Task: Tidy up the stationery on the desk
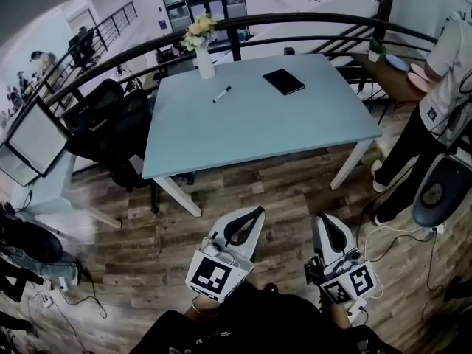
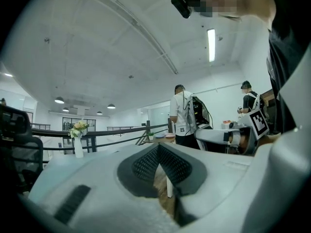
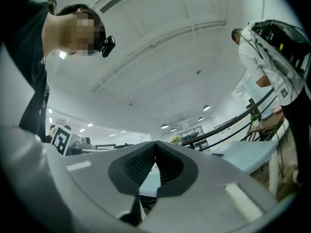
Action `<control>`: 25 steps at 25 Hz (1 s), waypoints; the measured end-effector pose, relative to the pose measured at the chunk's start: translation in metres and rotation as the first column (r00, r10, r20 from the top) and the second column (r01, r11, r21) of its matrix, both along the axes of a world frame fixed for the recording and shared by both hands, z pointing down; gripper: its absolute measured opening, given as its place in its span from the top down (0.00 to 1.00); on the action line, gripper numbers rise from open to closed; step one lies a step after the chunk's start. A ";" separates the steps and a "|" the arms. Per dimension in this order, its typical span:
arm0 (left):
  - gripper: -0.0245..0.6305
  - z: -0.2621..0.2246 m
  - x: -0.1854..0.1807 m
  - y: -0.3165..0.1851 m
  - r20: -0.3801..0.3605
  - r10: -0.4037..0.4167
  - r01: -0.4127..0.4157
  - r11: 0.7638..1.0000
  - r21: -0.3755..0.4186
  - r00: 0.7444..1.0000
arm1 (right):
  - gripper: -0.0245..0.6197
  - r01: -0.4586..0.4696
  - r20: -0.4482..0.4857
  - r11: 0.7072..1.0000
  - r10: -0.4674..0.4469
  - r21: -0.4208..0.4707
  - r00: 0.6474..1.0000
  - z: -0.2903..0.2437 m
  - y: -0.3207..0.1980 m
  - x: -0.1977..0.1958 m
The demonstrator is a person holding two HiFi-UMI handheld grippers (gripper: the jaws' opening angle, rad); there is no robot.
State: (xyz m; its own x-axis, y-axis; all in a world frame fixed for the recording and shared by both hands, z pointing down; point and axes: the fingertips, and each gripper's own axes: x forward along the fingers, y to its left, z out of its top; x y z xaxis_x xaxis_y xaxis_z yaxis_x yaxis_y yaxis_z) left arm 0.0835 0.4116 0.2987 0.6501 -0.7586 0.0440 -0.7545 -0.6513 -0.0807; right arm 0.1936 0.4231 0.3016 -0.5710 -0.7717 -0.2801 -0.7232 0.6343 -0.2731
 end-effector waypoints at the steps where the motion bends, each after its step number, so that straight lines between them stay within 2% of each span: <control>1: 0.98 0.000 0.002 -0.005 0.001 0.014 -0.014 1.000 0.001 1.000 | 0.96 -0.013 0.003 1.000 0.013 -0.001 1.000 -0.001 -0.005 0.002; 5: 0.98 -0.005 0.015 -0.028 -0.015 0.070 -0.070 0.997 0.030 0.997 | 0.96 -0.054 -0.009 0.999 0.054 -0.001 0.999 -0.003 -0.025 0.009; 10: 0.98 0.005 0.020 -0.060 -0.042 0.102 -0.103 0.995 -0.016 0.994 | 0.96 -0.079 -0.016 0.997 0.078 -0.022 0.997 0.001 -0.046 0.012; 15: 0.98 0.002 0.024 -0.090 -0.043 0.136 -0.136 0.991 -0.003 0.990 | 0.96 -0.121 -0.031 0.992 0.120 -0.026 0.992 0.001 -0.072 0.018; 20: 0.98 0.004 0.018 -0.117 -0.055 0.140 -0.140 0.990 0.000 0.989 | 0.96 -0.124 -0.040 0.992 0.123 -0.030 0.992 0.004 -0.096 0.011; 25: 0.98 0.017 0.010 -0.142 -0.061 0.135 -0.138 0.990 -0.031 0.989 | 0.96 -0.135 -0.051 0.990 0.133 -0.050 0.990 0.010 -0.119 0.008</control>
State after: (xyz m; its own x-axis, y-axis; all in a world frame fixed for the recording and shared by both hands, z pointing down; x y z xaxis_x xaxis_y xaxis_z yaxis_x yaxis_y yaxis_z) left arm 0.0938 0.2694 0.3155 0.7497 -0.6612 0.0278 -0.6611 -0.7501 -0.0142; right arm 0.2017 0.3044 0.3112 -0.4731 -0.8551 -0.2120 -0.8135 0.5164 -0.2675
